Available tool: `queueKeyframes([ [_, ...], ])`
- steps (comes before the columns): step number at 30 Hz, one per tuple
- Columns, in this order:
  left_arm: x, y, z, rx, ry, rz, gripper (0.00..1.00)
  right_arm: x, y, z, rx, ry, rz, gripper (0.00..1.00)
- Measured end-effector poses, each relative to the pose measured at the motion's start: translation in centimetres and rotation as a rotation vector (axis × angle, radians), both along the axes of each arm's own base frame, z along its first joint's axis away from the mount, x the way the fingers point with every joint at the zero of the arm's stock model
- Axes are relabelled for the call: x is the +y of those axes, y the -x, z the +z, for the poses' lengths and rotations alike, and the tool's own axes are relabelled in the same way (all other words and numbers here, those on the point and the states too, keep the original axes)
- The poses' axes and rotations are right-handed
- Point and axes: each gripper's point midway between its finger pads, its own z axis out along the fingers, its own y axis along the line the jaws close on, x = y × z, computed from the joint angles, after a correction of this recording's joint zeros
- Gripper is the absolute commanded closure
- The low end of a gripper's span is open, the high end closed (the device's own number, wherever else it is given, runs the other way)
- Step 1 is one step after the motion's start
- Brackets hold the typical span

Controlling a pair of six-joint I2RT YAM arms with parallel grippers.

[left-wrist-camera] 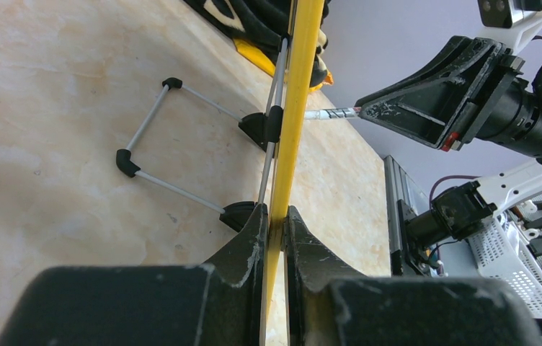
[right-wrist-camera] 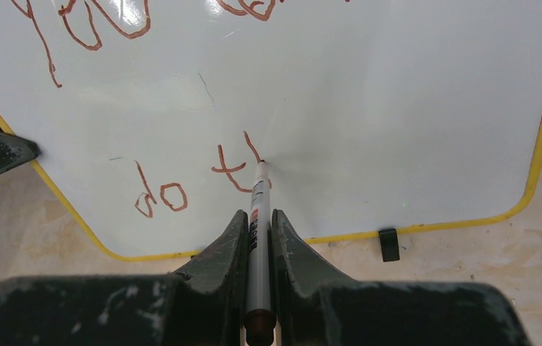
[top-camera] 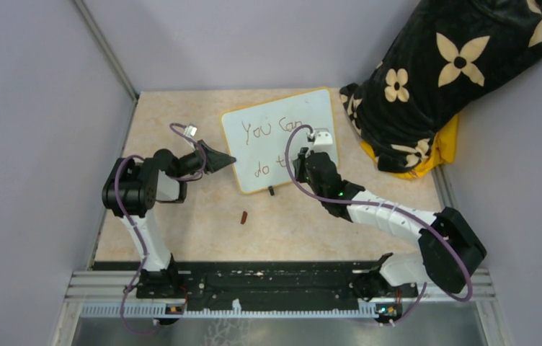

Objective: Write a sentence on the whiteboard

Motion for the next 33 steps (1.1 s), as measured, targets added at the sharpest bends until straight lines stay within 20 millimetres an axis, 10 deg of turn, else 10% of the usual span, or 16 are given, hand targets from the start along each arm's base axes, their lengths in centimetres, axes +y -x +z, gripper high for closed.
queueKeyframes([
  [33, -0.4, 0.3, 0.0, -0.001, -0.001, -0.014, 1.00, -1.0, -0.7, 0.0, -0.003, 0.023, -0.045, 1.00],
])
